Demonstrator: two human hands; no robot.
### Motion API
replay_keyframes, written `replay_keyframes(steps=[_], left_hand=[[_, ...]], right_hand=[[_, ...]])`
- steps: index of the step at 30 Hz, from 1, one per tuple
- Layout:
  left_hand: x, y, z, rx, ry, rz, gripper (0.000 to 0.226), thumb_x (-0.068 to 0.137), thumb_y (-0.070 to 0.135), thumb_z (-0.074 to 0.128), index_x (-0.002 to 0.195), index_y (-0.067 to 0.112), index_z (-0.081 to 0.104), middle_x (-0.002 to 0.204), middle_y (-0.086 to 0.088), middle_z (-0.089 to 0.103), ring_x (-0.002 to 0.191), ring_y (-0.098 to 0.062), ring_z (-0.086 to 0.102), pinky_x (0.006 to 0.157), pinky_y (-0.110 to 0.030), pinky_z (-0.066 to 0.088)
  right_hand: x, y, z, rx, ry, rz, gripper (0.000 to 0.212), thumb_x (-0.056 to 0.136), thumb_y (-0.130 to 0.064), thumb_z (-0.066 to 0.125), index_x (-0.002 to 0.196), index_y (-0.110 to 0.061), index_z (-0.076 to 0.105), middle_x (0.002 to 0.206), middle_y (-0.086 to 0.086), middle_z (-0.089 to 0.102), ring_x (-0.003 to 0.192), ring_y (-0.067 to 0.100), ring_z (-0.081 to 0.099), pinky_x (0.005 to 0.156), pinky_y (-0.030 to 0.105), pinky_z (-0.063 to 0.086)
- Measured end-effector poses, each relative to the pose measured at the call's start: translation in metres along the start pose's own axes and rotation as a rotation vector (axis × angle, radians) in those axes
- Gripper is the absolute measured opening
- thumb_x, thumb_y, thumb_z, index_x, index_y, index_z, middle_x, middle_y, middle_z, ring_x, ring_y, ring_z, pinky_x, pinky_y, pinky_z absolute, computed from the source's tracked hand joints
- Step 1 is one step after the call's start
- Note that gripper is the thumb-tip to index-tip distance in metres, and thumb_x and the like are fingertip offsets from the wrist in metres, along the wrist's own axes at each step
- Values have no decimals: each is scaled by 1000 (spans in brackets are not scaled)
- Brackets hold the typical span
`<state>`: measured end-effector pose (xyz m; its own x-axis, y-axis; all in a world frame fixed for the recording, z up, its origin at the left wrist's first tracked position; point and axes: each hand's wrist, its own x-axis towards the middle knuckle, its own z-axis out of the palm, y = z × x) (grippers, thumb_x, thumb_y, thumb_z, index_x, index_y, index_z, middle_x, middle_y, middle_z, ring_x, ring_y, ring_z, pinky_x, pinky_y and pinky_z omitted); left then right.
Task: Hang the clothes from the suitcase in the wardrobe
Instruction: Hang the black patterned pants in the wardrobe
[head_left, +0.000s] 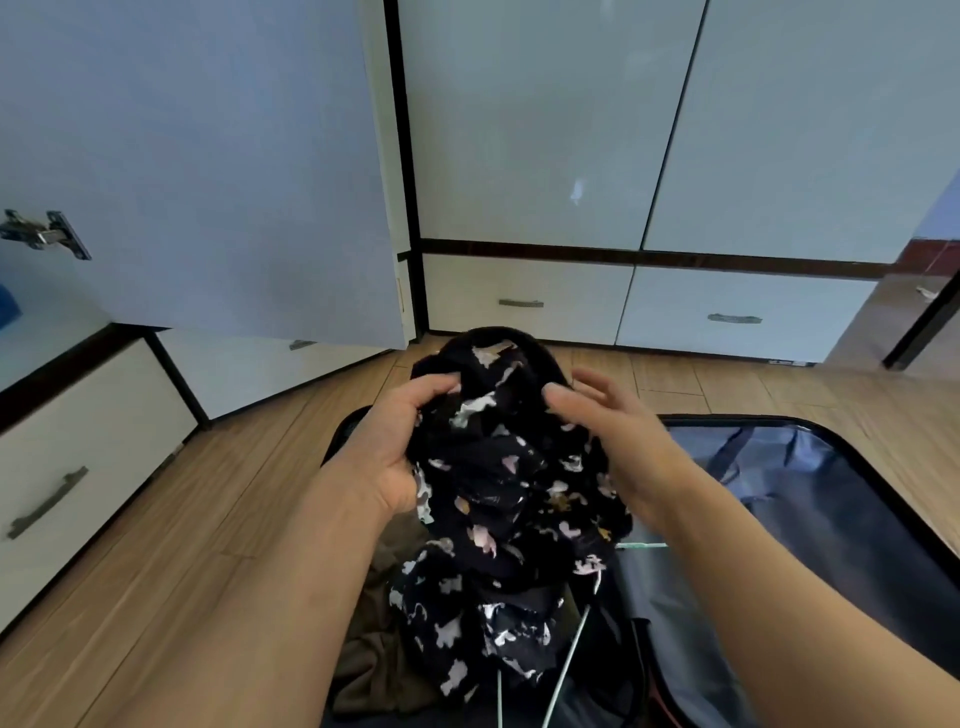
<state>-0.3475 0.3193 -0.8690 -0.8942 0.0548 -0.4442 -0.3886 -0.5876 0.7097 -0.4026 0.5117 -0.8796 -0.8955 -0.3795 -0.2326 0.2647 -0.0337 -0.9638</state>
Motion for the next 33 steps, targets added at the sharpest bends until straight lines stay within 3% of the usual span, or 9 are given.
replay_keyframes(steps=[3, 6, 12, 15, 18, 21, 24, 28, 33], left_hand=[[-8, -1, 7, 90, -182, -7, 42, 62, 23, 85, 99, 6, 75, 105, -18, 70, 90, -33, 69, 84, -44, 55], [-12, 3, 12, 393, -140, -20, 45, 58, 11, 87, 101, 6, 74, 106, -18, 71, 96, -34, 69, 89, -48, 54], [13, -19, -4, 1537, 557, 222, 14, 86, 18, 56, 75, 12, 60, 72, -2, 62, 65, -16, 56, 49, -25, 35], [15, -17, -12, 758, 413, 166, 18, 91, 6, 49, 84, 6, 65, 75, -9, 68, 71, -23, 65, 62, -31, 54], [5, -12, -5, 122, 234, -6, 24, 97, 0, 41, 83, 2, 60, 57, -9, 64, 50, -20, 63, 51, -28, 54], [-5, -8, -3, 189, 53, -114, 13, 90, 6, 50, 86, 3, 62, 66, -10, 64, 58, -20, 63, 63, -31, 54], [-9, -9, -5, 550, -50, -120, 26, 74, 14, 75, 100, 8, 71, 94, -10, 73, 88, -27, 69, 83, -39, 55], [6, -26, -5, 1480, 448, 200, 12, 85, 20, 60, 82, 11, 67, 84, -5, 69, 78, -20, 62, 61, -27, 46], [4, -19, -5, 568, 284, 131, 15, 89, 8, 55, 89, 10, 69, 90, -11, 72, 83, -26, 69, 79, -38, 55]], right_hand=[[-7, -1, 14, -345, -278, 2, 51, 71, -25, 83, 117, -25, 60, 106, -4, 70, 95, 16, 69, 84, 32, 56], [-1, 0, 16, -681, 4, -31, 6, 84, -9, 67, 83, -15, 67, 72, -2, 67, 70, 13, 63, 65, 21, 51], [-3, -11, 7, 48, 39, 181, 18, 93, -2, 52, 98, -2, 69, 90, 17, 73, 76, 28, 70, 73, 39, 59], [-14, -18, 10, 41, -105, 233, 14, 87, -7, 62, 98, -2, 69, 88, 16, 73, 72, 27, 69, 68, 36, 58], [-18, -12, 6, -588, -194, 136, 23, 70, -25, 82, 88, -16, 71, 82, 0, 74, 77, 15, 70, 65, 23, 51], [-11, -3, 5, -809, 65, 69, 13, 83, -17, 71, 72, -16, 63, 66, -1, 63, 68, 16, 59, 55, 22, 41], [-4, -1, 0, -375, 238, 87, 12, 88, -5, 53, 84, 0, 63, 71, 16, 62, 70, 32, 60, 64, 34, 46], [-14, -7, 10, -48, 16, 185, 12, 86, -3, 62, 96, 1, 66, 82, 17, 73, 75, 30, 70, 80, 42, 56], [-18, 0, 14, -587, -215, 110, 32, 71, -18, 82, 100, -18, 69, 90, -3, 74, 89, 14, 70, 82, 27, 54]])
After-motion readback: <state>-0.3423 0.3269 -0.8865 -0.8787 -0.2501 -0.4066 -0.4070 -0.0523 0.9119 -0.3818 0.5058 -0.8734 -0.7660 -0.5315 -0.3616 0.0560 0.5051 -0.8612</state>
